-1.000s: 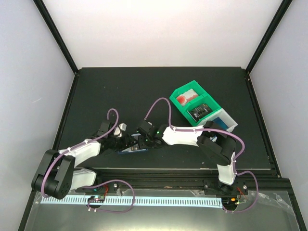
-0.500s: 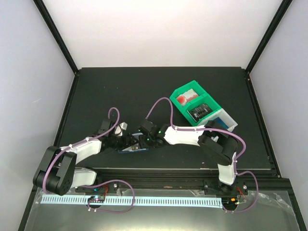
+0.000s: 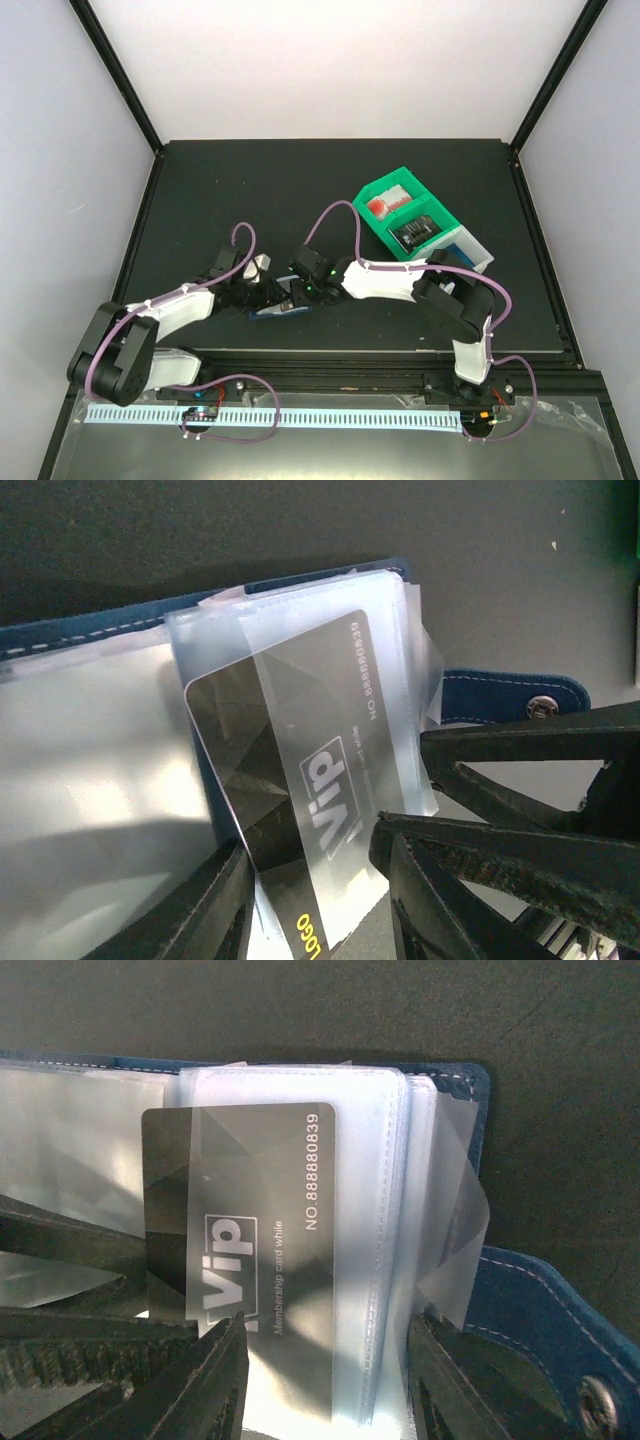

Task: Put the credit cards into the card holder
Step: Insert the credit card into the card holder.

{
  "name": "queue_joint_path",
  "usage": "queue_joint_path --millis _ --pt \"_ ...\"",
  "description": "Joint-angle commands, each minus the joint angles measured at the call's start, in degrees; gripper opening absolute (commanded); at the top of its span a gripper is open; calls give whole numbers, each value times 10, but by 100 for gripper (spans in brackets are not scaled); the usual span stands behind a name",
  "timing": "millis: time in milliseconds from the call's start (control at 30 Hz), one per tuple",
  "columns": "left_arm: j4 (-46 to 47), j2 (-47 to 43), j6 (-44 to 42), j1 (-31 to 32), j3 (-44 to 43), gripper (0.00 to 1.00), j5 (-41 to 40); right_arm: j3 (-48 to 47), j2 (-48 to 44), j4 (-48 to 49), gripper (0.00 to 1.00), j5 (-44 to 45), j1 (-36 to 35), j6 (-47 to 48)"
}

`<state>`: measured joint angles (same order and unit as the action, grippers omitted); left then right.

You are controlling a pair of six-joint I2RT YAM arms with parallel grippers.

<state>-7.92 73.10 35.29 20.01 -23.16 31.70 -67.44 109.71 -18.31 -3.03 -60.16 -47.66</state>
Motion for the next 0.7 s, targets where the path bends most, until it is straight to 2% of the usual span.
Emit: queue_joint_path --millis 0,133,300,667 --pt "-7 -30 -10 17 -26 40 -10 0 -14 41 46 -13 -9 -1" --pt "-48 -66 -6 18 -32 48 -61 -1 -23 24 46 9 -9 -6" --pt "-98 -80 -6 18 -38 50 -123 -12 -18 -1 46 19 -9 -11" --pt "-71 -28 -4 22 -44 47 -91 -31 0 -15 45 7 -9 3"
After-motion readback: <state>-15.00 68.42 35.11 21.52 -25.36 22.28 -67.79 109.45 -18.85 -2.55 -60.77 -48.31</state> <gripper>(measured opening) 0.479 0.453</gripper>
